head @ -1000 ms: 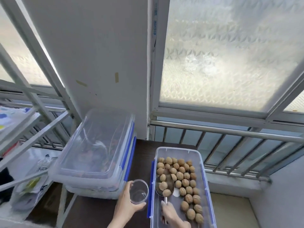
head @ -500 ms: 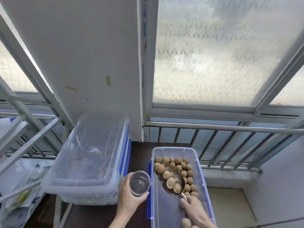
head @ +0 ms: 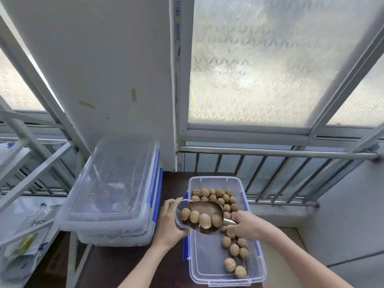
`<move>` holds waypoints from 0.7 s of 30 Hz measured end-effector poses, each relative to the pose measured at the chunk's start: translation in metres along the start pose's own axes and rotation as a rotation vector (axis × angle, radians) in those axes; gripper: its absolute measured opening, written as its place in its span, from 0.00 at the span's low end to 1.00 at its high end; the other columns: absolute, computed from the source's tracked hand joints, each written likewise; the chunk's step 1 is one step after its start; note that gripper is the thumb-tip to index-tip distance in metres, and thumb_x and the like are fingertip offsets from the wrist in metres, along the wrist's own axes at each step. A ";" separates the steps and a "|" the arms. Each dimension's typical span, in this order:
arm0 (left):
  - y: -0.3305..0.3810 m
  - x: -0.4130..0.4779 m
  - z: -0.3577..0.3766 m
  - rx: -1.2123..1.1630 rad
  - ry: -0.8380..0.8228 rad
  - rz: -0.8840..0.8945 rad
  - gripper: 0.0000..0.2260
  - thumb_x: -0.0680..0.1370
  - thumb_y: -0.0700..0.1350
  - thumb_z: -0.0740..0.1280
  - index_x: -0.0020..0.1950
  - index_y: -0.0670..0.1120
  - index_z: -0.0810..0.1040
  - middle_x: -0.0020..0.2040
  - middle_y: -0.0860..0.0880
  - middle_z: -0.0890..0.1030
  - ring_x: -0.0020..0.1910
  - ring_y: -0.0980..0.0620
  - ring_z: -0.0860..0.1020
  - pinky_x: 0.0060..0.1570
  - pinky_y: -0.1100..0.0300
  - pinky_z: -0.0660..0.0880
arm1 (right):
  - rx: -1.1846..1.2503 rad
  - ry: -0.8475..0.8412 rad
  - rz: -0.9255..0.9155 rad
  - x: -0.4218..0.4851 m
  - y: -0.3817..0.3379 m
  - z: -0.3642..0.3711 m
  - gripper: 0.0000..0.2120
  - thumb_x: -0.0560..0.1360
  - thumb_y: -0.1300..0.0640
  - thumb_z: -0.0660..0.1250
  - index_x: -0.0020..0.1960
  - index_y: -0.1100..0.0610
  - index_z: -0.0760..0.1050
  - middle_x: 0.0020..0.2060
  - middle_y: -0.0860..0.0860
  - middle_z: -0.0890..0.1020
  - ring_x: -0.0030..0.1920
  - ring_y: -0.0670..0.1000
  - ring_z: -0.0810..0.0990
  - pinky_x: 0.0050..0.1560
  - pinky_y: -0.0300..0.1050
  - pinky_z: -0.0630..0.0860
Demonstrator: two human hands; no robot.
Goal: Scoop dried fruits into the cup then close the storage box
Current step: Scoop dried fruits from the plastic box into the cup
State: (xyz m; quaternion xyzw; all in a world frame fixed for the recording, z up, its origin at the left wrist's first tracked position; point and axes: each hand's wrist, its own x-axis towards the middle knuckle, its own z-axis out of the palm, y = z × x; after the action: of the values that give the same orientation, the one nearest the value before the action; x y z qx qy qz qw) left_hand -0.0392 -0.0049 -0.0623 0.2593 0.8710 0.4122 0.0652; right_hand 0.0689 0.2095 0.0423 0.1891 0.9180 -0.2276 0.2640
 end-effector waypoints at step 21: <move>-0.013 -0.006 -0.005 -0.257 0.110 -0.370 0.40 0.57 0.49 0.82 0.65 0.47 0.69 0.57 0.52 0.75 0.57 0.56 0.72 0.58 0.63 0.66 | 0.502 -0.360 0.341 0.020 0.059 0.075 0.03 0.74 0.60 0.60 0.42 0.56 0.69 0.23 0.48 0.73 0.18 0.42 0.69 0.19 0.34 0.63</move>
State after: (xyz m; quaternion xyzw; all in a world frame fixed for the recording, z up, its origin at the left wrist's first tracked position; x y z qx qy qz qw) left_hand -0.0412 -0.0183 -0.0697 0.0617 0.8462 0.5144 0.1246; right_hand 0.1105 0.2239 -0.0443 0.3555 0.7274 -0.4283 0.4013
